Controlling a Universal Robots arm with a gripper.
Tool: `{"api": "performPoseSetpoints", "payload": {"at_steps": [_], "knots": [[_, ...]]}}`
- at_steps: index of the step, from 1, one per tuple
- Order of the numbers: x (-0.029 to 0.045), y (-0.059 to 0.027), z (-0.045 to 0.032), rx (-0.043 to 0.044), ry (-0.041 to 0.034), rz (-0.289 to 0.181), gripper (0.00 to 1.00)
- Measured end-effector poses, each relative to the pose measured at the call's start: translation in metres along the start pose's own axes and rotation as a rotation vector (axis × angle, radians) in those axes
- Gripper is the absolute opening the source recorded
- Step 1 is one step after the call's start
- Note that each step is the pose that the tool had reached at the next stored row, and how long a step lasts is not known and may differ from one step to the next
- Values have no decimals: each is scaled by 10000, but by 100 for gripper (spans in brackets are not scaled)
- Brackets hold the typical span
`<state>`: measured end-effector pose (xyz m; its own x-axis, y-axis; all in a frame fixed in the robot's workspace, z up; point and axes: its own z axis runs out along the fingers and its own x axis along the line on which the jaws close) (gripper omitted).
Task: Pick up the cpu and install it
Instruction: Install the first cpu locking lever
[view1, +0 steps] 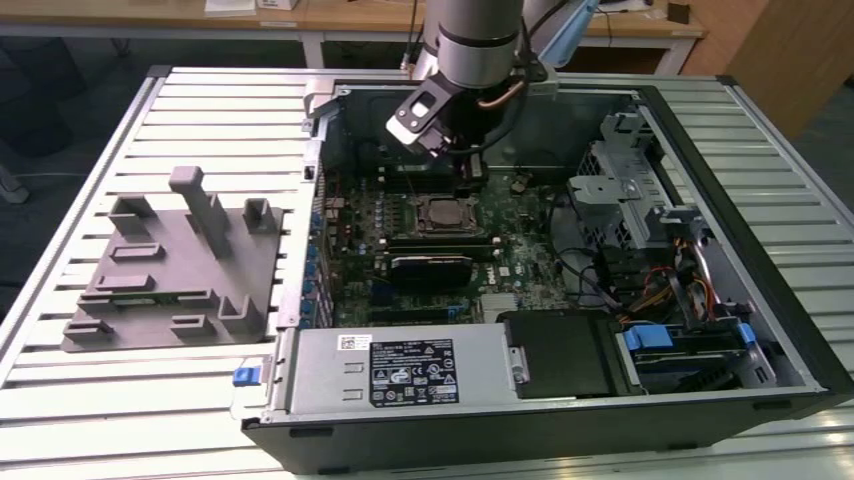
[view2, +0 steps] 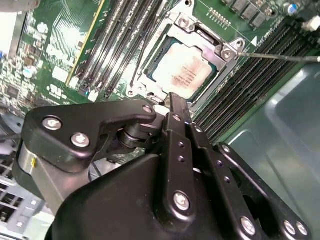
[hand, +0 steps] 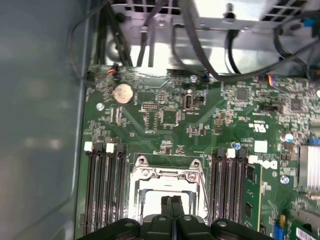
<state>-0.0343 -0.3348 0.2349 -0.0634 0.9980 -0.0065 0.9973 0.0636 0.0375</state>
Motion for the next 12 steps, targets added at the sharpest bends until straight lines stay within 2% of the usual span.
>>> {"api": "performPoseSetpoints", "payload": {"at_steps": [6, 12], "knots": [[0, -1, 5, -2, 22, -999, 11], [-51, -46, 12, -2, 31, -1229, 11]]}}
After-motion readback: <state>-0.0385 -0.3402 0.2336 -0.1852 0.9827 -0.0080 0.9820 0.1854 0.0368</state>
